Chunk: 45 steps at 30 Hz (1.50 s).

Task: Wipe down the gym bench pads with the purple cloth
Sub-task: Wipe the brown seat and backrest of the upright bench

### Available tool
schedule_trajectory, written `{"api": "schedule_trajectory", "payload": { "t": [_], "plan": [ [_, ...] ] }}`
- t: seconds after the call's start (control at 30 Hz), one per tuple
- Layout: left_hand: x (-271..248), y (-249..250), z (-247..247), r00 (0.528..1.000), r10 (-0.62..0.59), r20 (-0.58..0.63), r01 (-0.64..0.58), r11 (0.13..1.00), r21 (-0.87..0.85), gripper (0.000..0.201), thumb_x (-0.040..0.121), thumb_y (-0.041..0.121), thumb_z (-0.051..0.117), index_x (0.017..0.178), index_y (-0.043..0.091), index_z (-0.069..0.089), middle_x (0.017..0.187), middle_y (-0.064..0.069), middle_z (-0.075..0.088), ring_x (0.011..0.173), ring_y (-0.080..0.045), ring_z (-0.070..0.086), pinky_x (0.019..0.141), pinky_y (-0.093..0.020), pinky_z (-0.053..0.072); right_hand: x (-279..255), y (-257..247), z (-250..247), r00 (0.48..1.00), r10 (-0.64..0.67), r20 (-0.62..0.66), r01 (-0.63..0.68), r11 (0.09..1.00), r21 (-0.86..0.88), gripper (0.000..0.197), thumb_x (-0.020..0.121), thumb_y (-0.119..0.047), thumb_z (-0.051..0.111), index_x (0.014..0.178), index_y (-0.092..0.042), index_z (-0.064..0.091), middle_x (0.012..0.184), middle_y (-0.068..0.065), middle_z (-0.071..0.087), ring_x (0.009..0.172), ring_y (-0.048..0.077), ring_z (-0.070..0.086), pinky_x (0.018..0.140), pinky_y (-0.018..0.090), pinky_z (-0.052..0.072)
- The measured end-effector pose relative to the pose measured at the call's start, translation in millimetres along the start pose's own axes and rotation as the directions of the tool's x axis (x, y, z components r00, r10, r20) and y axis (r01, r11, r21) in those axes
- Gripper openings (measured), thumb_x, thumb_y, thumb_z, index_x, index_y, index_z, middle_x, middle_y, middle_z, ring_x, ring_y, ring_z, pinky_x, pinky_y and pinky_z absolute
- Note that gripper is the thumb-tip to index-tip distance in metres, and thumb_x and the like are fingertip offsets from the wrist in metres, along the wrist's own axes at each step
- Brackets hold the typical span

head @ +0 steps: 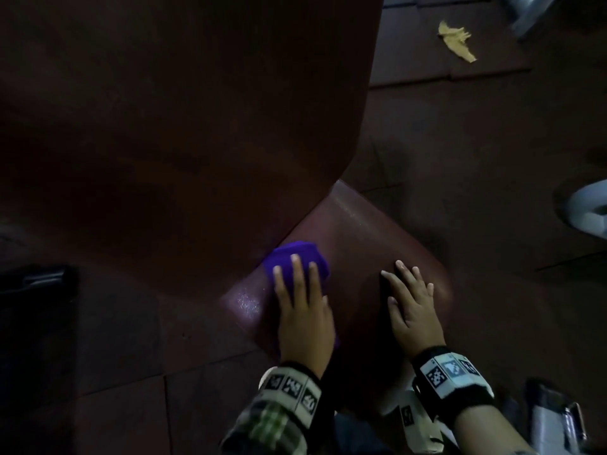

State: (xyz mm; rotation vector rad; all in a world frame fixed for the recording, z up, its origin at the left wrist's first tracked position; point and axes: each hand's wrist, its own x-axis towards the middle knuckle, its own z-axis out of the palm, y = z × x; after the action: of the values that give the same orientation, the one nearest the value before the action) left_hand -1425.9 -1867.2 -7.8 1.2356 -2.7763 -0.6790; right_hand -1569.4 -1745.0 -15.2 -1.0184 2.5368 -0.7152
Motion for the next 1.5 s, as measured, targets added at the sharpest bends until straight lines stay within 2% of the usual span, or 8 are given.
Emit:
{"api": "schedule_trajectory", "payload": {
  "t": [0.2,0.3,0.43,0.63,0.87,1.1,1.4,1.5],
  "plan": [
    [53.3,22.8,-17.4,0.970,0.206,0.132,-0.140,0.910,-0.390,0.068,0.086,0.033,0.019,0.147,0.007,0.033,0.159,-0.004,0.010,0.148,-0.024,0.000,0.121,-0.040,0.011,23.3,-45.5,5.3,0.998,-0.022,-0.051,0.021,1.000,-0.012,0.055,0.085,-0.038,0.038,0.128,-0.007,0.053,0.143,0.015,0.041,0.132,0.040,0.033,0.108,0.054,0.019],
    [58.2,0.4,-27.4,0.999,0.030,-0.020,-0.036,0.925,-0.377,0.064,0.082,0.027,0.025,0.138,0.007,0.049,0.150,-0.010,0.039,0.142,-0.023,0.032,0.115,-0.045,0.028,41.7,-77.5,19.7,0.991,-0.119,0.067,0.118,0.993,0.010,0.059,0.086,-0.042,0.039,0.138,-0.013,0.042,0.150,0.009,0.031,0.138,0.032,0.026,0.107,0.052,0.015],
    [49.0,-28.7,-34.4,0.987,-0.136,-0.084,0.131,0.990,-0.058,0.053,0.084,0.028,0.037,0.132,0.018,0.057,0.129,0.002,0.062,0.099,-0.022,0.065,0.076,-0.039,0.051,57.6,-86.3,34.7,0.942,-0.240,0.233,0.287,0.937,-0.198,0.065,0.080,-0.042,0.042,0.140,-0.016,0.038,0.150,0.007,0.032,0.135,0.049,0.018,0.106,0.058,0.022],
    [41.1,-41.4,-16.1,0.982,-0.190,-0.008,0.190,0.981,0.032,0.055,0.093,0.040,0.032,0.145,0.022,0.038,0.135,-0.008,0.056,0.114,-0.030,0.057,0.095,-0.050,0.043,94.1,-40.1,-0.9,0.976,-0.079,0.204,0.103,0.988,-0.111,0.076,0.072,-0.028,0.040,0.147,-0.023,0.026,0.153,-0.008,0.005,0.142,0.038,0.004,0.111,0.050,0.010],
    [39.6,-40.3,-12.2,0.978,-0.209,0.030,0.205,0.974,0.092,0.072,0.093,0.066,0.021,0.151,0.024,0.024,0.148,-0.006,0.042,0.133,-0.025,0.031,0.107,-0.054,0.029,166.5,-28.2,-20.2,0.920,-0.185,0.345,0.189,0.982,0.023,0.058,0.093,-0.025,0.052,0.145,-0.021,0.028,0.154,0.002,0.021,0.140,0.024,0.024,0.115,0.032,0.018],
    [41.5,-38.5,-13.4,0.970,-0.239,0.049,0.232,0.966,0.110,0.074,0.091,0.069,0.021,0.149,0.024,0.029,0.144,-0.005,0.045,0.130,-0.025,0.035,0.104,-0.047,0.022,252.4,-77.3,0.5,0.804,-0.167,0.570,0.245,0.968,-0.063,0.047,0.097,-0.031,0.044,0.142,-0.016,0.035,0.146,0.007,0.036,0.130,0.026,0.039,0.100,0.026,0.029],
    [40.8,-37.0,-12.7,0.966,-0.253,0.056,0.245,0.962,0.123,0.076,0.091,0.070,0.017,0.149,0.023,0.027,0.144,-0.008,0.045,0.129,-0.029,0.039,0.104,-0.051,0.026,160.3,39.5,-66.3,0.785,-0.209,0.584,0.142,0.977,0.160,0.047,0.095,-0.014,0.049,0.134,-0.032,0.030,0.139,-0.007,0.038,0.133,0.009,0.034,0.100,-0.002,0.012],
    [41.1,-36.7,-12.9,0.967,-0.251,0.051,0.243,0.962,0.128,0.075,0.090,0.069,0.018,0.150,0.024,0.025,0.144,-0.008,0.045,0.130,-0.029,0.038,0.104,-0.050,0.023,140.6,56.2,-73.6,0.789,-0.174,0.589,0.113,0.984,0.139,0.047,0.096,-0.017,0.046,0.138,-0.032,0.029,0.142,-0.006,0.038,0.133,0.007,0.032,0.104,0.004,0.014]
  ]
}}
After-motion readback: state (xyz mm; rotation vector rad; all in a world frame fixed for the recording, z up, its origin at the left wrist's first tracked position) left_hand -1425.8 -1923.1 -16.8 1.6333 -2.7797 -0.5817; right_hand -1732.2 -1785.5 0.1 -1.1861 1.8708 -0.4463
